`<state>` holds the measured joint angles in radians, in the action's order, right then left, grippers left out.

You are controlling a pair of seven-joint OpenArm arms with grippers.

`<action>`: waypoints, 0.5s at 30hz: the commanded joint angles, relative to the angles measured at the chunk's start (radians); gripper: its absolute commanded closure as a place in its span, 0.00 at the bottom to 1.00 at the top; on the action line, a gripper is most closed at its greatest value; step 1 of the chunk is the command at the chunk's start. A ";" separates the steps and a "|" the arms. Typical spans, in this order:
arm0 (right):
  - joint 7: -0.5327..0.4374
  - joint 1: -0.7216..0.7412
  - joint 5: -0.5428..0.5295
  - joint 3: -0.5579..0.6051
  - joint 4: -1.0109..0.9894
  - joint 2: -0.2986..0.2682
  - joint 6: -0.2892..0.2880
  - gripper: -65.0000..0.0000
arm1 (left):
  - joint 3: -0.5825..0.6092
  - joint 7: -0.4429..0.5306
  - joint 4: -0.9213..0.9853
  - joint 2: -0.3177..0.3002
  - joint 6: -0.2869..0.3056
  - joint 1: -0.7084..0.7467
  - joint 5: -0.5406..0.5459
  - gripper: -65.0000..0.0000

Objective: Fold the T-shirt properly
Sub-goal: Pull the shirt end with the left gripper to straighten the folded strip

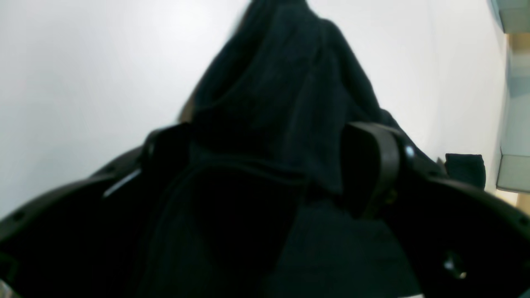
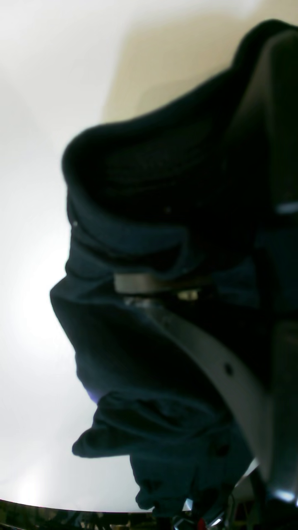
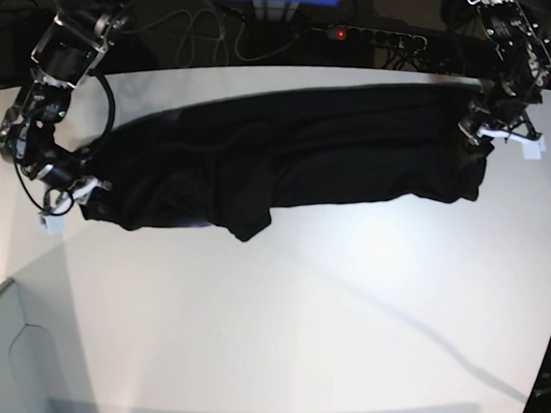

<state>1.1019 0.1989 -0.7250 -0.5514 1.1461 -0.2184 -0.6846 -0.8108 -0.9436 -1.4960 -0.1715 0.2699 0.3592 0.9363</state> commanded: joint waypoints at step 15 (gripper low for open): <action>-0.016 0.018 -0.023 -0.002 0.018 -0.014 -0.014 0.94 | 0.003 -0.030 -0.002 0.000 -0.014 -0.015 -0.021 0.84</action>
<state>1.1019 0.1986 -0.7246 -0.5514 1.1465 -0.2184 -0.6846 -0.8047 -0.9752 -1.4837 -0.1596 0.2543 0.3435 0.8993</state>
